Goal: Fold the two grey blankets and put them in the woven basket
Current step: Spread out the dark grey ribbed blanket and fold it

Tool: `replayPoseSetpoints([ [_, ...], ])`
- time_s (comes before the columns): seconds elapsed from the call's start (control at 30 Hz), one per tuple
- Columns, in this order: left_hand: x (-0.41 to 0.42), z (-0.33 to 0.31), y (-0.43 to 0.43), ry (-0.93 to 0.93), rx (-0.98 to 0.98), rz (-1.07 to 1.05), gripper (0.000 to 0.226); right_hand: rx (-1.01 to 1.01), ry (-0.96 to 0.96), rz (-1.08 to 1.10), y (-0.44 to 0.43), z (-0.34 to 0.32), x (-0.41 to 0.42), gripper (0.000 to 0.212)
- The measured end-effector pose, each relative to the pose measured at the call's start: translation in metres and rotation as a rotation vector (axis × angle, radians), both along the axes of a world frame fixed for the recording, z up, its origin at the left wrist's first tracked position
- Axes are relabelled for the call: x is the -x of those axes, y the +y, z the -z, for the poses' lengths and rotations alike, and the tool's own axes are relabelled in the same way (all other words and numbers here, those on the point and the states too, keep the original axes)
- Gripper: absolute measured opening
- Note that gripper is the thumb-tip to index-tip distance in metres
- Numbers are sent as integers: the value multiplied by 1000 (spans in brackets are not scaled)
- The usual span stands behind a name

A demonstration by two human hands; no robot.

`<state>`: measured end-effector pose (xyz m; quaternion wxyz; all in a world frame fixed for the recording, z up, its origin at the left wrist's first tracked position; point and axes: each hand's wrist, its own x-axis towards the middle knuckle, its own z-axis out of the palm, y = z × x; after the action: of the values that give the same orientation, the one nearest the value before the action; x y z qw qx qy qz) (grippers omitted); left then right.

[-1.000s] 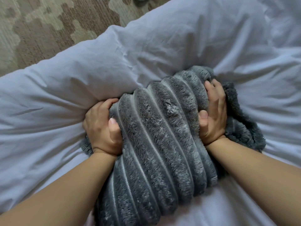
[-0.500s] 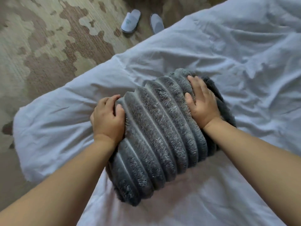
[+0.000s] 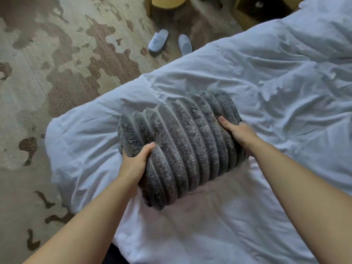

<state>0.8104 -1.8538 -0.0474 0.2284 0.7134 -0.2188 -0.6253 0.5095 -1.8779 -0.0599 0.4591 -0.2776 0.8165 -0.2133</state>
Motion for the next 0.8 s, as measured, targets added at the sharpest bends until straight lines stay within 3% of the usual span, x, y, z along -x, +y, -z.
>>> replayPoseSetpoints([
  [0.1, -5, 14, -7, 76, -12, 24, 63, 4, -37, -55, -2, 10, 20, 90],
  [0.2, -7, 31, -9, 146, 33, -39, 59, 9, -307, 22, -6, 18, 19, 101],
  [0.33, -7, 48, -19, 169, 21, -117, 62, 44, -462, 139, -9, 25, 4, 58],
  [0.43, -16, 52, -39, 220, -11, -35, 70, -39, -645, 202, 2, 18, -5, 40],
  [0.63, -31, 24, -99, 178, 122, 518, 45, -32, -641, 490, 104, 23, -53, 46],
  [0.7, -26, 9, -105, 142, 51, 651, 36, -35, -595, 596, 117, 29, -69, 59],
  [0.77, -16, -7, -104, -33, 14, 676, 36, -49, -517, 609, 112, 27, -73, 87],
  [0.8, -10, -15, -101, -224, 81, 681, 44, -57, -475, 596, 108, 25, -72, 100],
])
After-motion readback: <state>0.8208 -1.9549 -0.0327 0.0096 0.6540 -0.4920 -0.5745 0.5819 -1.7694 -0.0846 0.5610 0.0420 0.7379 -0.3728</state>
